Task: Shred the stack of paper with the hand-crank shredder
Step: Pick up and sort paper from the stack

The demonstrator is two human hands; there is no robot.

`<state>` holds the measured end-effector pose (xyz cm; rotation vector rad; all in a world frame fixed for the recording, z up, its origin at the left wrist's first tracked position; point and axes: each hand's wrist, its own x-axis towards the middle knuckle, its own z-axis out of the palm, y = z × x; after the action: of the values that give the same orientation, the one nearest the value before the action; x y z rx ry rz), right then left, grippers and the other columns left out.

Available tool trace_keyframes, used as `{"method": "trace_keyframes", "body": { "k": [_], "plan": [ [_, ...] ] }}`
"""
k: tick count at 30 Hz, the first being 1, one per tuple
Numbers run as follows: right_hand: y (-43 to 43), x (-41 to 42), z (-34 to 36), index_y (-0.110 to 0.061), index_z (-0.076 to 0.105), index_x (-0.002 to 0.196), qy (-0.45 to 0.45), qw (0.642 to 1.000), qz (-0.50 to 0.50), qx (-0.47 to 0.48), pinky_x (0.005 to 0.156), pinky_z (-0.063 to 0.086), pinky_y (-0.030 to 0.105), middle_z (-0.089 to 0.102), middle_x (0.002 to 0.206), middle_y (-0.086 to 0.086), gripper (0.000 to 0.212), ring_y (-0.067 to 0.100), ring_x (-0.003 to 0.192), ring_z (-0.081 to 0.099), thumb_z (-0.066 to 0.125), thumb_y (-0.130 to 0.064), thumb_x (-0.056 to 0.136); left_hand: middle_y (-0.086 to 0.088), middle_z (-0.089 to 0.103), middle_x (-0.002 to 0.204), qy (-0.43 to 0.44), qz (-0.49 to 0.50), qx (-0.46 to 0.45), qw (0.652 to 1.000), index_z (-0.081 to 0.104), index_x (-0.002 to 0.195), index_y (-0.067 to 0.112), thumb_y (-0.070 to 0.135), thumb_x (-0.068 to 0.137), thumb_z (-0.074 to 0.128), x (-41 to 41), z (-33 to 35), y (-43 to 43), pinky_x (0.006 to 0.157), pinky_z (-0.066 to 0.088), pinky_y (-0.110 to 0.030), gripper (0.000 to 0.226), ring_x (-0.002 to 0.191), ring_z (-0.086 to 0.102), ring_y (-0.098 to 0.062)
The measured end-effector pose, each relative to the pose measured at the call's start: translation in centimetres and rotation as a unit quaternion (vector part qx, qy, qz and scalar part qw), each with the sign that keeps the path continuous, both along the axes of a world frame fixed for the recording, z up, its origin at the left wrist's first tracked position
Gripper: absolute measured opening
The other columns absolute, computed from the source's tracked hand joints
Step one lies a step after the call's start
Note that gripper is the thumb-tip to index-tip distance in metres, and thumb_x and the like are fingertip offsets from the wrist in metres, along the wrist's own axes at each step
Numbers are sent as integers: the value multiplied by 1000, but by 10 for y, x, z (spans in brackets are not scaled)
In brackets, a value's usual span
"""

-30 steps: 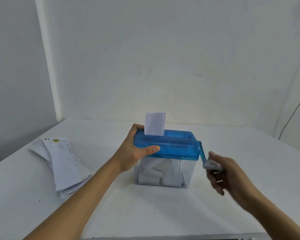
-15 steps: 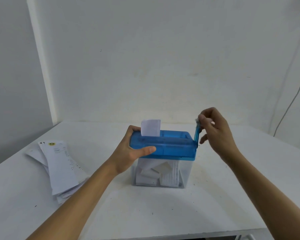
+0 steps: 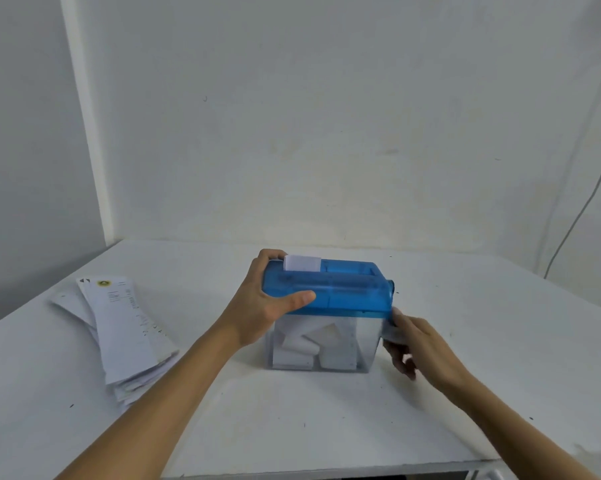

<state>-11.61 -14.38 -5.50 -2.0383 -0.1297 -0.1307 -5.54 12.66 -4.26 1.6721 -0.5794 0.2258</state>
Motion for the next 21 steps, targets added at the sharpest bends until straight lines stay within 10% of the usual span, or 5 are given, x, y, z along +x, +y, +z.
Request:
{"method": "trace_keyframes", "body": {
  "k": [6,21],
  "plan": [
    [-24,-33,55,-22,62,65,-60,988,141,-33,50,42,28,60,63,7,36,21,55,53,55,-37,96,0,58,125,21,-26,1,999,48,125,21,40,72,89,0,4,2,84,59,-31,70,108,66,-12],
    [-2,43,80,-9,58,88,-232,961,-76,133,48,47,27,65,72,-3,16,11,62,57,62,-21,99,1,56,125,27,-23,-7,999,49,124,25,36,73,85,-3,5,1,88,55,-26,63,106,64,-8]
  ]
}}
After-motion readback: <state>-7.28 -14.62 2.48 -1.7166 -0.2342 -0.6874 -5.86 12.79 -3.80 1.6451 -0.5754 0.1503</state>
